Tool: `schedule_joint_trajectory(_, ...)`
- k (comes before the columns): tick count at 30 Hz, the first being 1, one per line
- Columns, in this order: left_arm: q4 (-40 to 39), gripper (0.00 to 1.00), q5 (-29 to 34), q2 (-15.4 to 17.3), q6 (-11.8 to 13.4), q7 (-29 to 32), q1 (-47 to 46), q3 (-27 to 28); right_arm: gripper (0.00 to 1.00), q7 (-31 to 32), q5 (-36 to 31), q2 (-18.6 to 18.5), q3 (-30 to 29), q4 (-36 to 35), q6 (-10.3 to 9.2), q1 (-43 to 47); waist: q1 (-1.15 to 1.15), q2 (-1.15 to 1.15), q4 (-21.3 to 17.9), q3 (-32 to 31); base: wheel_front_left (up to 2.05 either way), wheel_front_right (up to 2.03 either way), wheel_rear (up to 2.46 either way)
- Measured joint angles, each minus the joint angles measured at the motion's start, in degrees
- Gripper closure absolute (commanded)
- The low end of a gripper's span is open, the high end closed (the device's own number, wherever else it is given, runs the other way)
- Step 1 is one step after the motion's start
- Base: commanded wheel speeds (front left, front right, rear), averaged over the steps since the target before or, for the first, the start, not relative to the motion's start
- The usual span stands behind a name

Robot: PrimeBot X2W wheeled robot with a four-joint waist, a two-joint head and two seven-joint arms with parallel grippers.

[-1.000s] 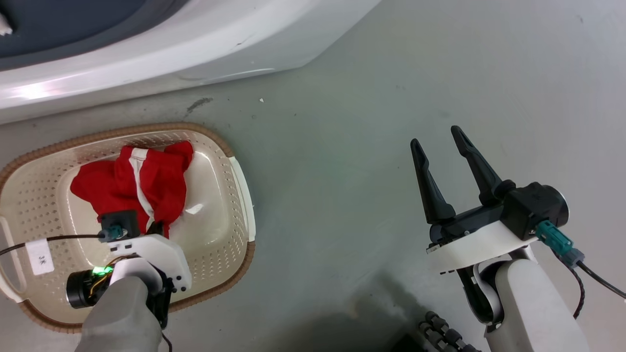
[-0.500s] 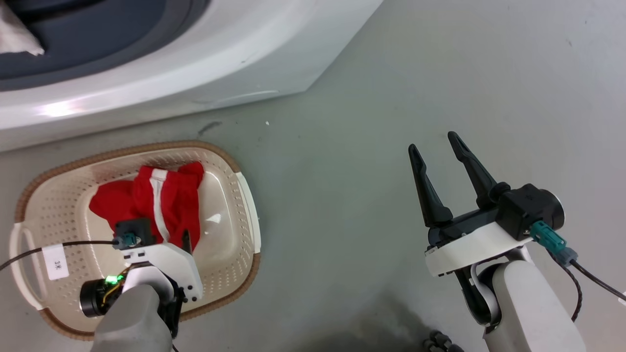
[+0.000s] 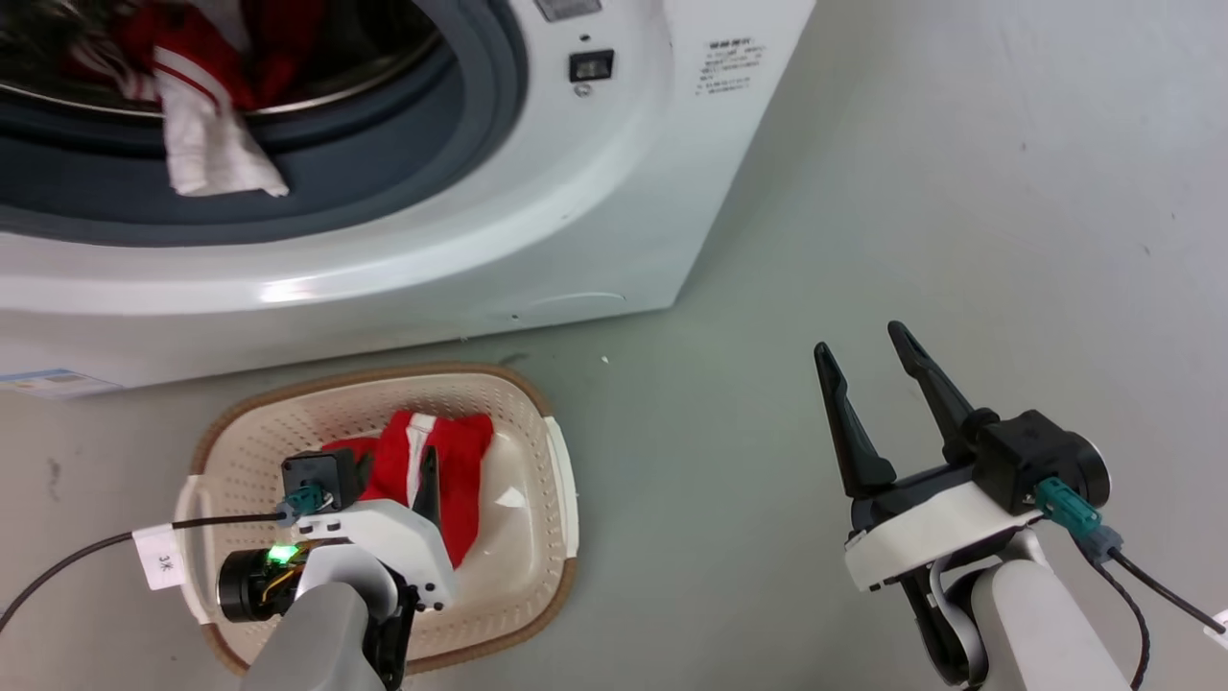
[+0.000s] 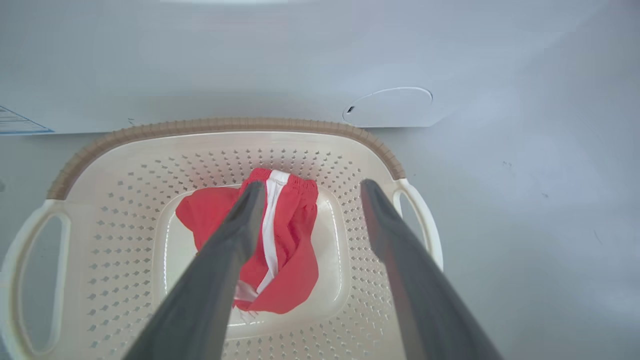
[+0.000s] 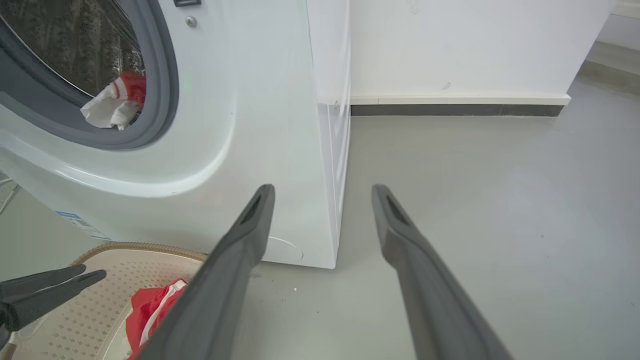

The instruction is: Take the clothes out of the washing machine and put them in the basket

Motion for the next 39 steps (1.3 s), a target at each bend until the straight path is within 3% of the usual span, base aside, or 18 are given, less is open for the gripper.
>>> schedule_joint_trajectory(10, -17.88, 0.00, 5.13, 0.11, 1.44, 0.01, 4.71, 3.89, 0.00, 1.74, -0.71, -0.02, -0.63, -1.68, 0.00, 3.14, -0.01, 0.00, 4.16, -6.62, 0.00, 0.00, 0.00)
schedule_joint_trajectory(19, -29.96, 0.00, 8.54, 2.14, 1.57, 0.00, 5.57, 7.43, 0.00, 2.59, -0.60, 0.00, 0.13, -3.35, 0.00, 5.46, -0.01, 0.00, 5.01, -10.66, 0.00, 0.00, 0.00)
schedule_joint_trajectory(30, -24.15, 0.00, 10.05, 8.15, -0.19, 2.79, -3.43, 7.32, 0.00, 3.75, -0.88, -0.02, 1.31, -5.66, 0.00, 7.00, -0.01, 0.00, 1.63, -12.86, 0.00, 0.00, 0.00)
schedule_joint_trajectory(35, -19.76, 0.00, 10.25, 11.04, -1.33, 5.76, -9.35, 7.15, 0.00, 4.01, -1.09, -0.02, 1.78, -6.91, 0.00, 7.01, 0.00, 0.00, 0.25, -11.37, 0.00, 0.00, 0.00)
schedule_joint_trajectory(36, -17.17, 0.00, 10.27, 13.08, -2.20, 8.17, -13.36, 6.91, 0.00, 3.99, -1.07, -0.02, 2.03, -7.55, 0.00, 6.93, 0.00, 0.00, -0.60, -9.92, 0.00, 0.00, 0.00)
schedule_joint_trajectory(39, -14.67, 0.00, 10.45, 15.19, -2.83, 11.11, -17.27, 6.36, 0.00, 3.77, -0.62, -0.02, 2.49, -7.78, 0.00, 6.56, 0.00, 0.00, -1.56, -8.22, 0.00, 0.00, 0.00)
